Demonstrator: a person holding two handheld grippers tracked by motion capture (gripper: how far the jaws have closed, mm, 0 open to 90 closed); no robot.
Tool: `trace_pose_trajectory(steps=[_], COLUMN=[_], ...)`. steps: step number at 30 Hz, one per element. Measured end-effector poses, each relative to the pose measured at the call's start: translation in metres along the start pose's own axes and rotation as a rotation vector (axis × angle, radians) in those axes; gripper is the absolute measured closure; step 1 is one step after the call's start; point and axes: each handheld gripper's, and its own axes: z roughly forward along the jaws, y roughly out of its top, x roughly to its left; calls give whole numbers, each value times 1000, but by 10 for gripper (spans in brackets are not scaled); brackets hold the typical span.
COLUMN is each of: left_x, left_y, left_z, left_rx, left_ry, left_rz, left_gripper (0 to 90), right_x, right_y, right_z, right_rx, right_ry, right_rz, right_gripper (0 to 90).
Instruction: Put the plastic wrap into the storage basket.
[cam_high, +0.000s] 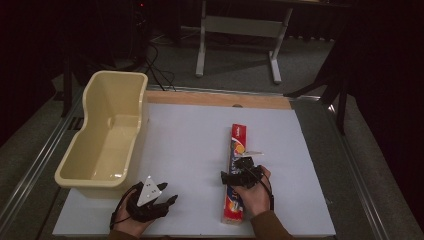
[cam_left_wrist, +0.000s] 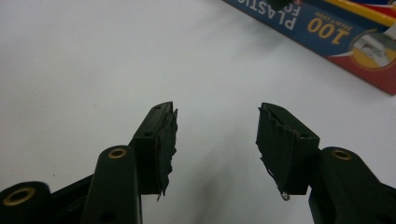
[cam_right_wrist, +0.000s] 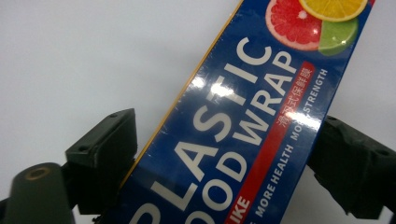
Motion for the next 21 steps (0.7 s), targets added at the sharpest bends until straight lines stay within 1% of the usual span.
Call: trace_pose_trajectory(steps=[1, 2, 3, 4, 5, 6, 7, 8, 9, 10, 11, 12, 13, 14, 15, 16, 17, 18, 19, 20, 21], left_x=[0, 0, 0, 0, 1, 0, 0, 0, 0, 0, 0, 0, 0, 1, 1, 2, 3, 3, 4, 4, 4], left_y=[0, 0, 0, 0, -1, -1, -1, -1, -1, -1, -1, -1, -1, -1, -1, -1, -1, -1, 0, 0, 0], left_z=[0, 0, 0, 0, 0, 0, 0, 0, 0, 0, 0, 1, 1, 1, 0, 1, 0, 0, -1, -1, -2], left_rx=[0, -2, -3, -3, -4, -3, -1, -1, 0, 0, 2, 2, 2, 3, 3, 1, -2, -2, -4, -7, -11], left_ry=[0, 0, 2, 3, 2, 1, 2, 2, 2, 2, 3, 4, 6, 9, 13, 15, 20, 20, 21, 22, 24], left_rz=[0, -1, -2, -4, -4, -4, -4, -4, -2, -2, -1, -3, -5, -7, -11, -15, -20, -20, -23, -27, -29], left_gripper=[471, 471, 471, 471, 471, 471, 471, 471, 471, 471, 470, 470, 470, 468, 466, 466, 464, 462, 461, 460, 458], right_x=[0, -6, -6, -11, -22, -22, -28, -41, -47, -47, -59, -59, -66, -79, -85, -85, -89, -89, -86, -83, -82], right_y=[0, -1, -1, -2, -5, -5, -7, -12, -14, -14, -18, -18, -20, -22, -23, -23, -23, -23, -20, -17, -14], right_z=[0, -4, -4, -7, -14, -14, -18, -26, -30, -30, -39, -39, -42, -46, -48, -48, -48, -48, -45, -43, -41], right_rx=[0, 24, 24, 33, 52, 52, 61, 77, 86, 86, 108, 108, 114, 131, 129, 129, 134, 134, 147, 149, 149], right_ry=[0, 9, 9, 20, 39, 39, 47, 42, 29, 29, 8, 8, 1, 23, 49, 49, 73, 73, 51, 42, 45], right_rz=[0, -17, -17, -22, -38, -38, -47, -81, -105, -105, -127, -127, -130, -125, -103, -103, -84, -84, -102, -104, -106], right_gripper=[123, 145, 145, 160, 196, 196, 218, 263, 287, 287, 331, 331, 341, 345, 340, 340, 314, 314, 230, 210, 185])
